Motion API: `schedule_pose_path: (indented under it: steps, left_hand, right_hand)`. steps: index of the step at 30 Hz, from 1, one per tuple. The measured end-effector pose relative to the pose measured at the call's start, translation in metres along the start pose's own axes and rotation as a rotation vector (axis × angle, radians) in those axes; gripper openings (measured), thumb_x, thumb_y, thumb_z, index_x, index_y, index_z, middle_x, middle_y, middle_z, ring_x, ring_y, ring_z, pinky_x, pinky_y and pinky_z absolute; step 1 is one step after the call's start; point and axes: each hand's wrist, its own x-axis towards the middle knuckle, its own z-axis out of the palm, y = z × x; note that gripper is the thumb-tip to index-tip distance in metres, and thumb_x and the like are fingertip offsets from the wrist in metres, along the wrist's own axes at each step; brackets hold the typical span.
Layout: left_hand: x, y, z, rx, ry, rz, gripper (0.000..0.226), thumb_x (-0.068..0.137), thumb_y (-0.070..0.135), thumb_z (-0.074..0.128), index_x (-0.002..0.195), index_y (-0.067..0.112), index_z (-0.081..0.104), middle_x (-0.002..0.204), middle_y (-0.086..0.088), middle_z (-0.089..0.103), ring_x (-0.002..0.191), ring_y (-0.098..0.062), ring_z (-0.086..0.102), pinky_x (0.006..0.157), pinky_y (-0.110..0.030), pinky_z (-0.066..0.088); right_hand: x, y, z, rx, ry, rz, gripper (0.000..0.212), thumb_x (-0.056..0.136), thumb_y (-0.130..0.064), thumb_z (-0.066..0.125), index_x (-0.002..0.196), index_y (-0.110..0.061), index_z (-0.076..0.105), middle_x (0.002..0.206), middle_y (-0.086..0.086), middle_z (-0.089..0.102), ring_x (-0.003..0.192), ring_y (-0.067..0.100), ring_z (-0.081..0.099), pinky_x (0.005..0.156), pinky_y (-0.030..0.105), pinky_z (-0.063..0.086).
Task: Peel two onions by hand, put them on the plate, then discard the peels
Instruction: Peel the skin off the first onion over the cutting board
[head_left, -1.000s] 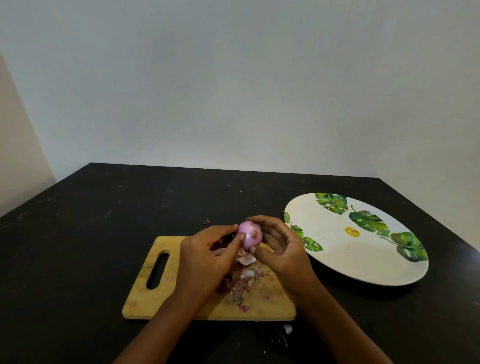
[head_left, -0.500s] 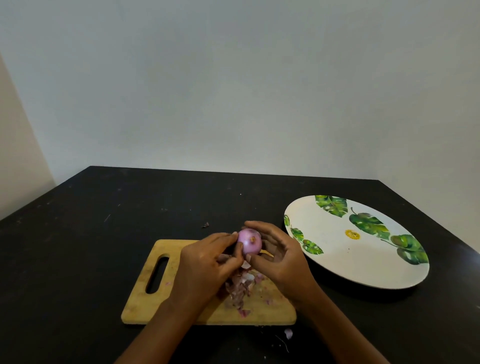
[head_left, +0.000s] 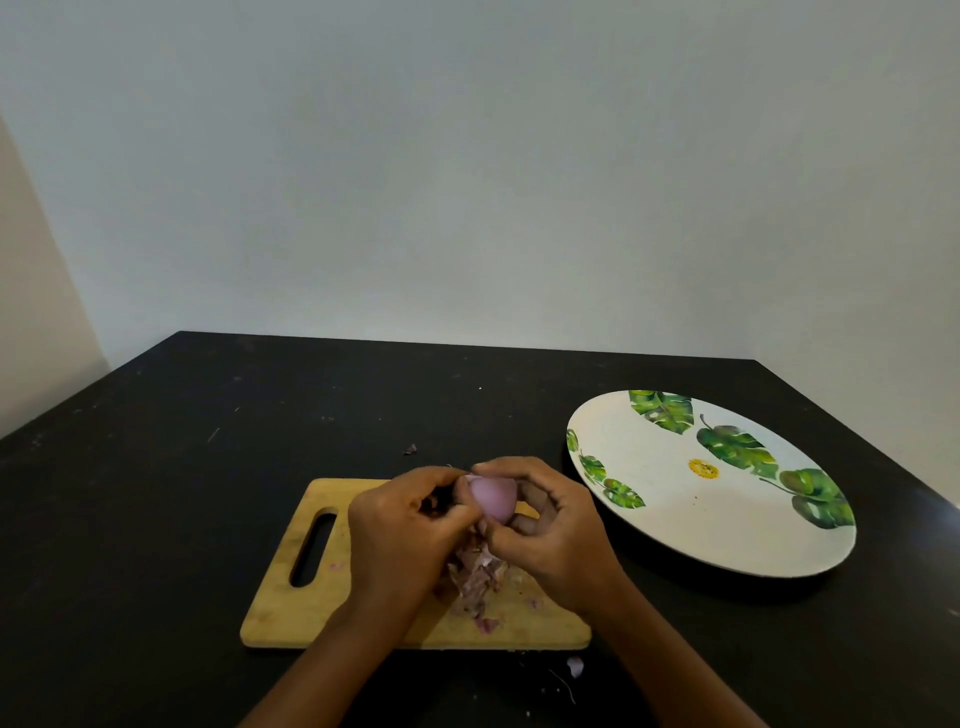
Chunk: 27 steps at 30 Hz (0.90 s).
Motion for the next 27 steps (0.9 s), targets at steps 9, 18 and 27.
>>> schedule_pose_path:
  steps: [9,18,27]
  left_hand:
    - [0.001,0.005,0.002,-0.103,0.089,-0.208,0.019,0.072,-0.001,0.072,0.077,0.018,0.072,0.067,0.012,0.068,0.067,-0.002,0.065,0.059,-0.009,0.048]
    - [0.005,0.009,0.003,-0.401,0.174,-0.609,0.015,0.084,0.005,0.061,0.074,0.014,0.070,0.068,-0.001,0.069,0.065,-0.015,0.065,0.058,-0.025,0.055]
    - [0.007,0.004,0.003,-0.385,0.145,-0.664,0.013,0.084,0.009,0.061,0.075,0.013,0.069,0.067,-0.001,0.068,0.060,-0.007,0.062,0.057,-0.022,0.053]
  right_hand:
    - [-0.001,-0.006,0.002,0.045,-0.010,-0.007,0.041,0.074,0.004,0.071,0.108,-0.019,0.067,0.110,-0.001,0.068,0.108,0.022,0.065,0.082,0.027,0.056]
    - [0.001,-0.010,0.006,0.103,0.043,0.012,0.039,0.071,0.003,0.069,0.105,-0.014,0.063,0.107,-0.004,0.068,0.107,0.018,0.064,0.080,0.024,0.055]
    - [0.003,-0.018,0.001,0.785,-0.071,0.275,0.047,0.050,0.001,0.082,0.093,-0.015,0.072,0.114,0.016,0.067,0.100,0.033,0.066,0.078,0.036,0.058]
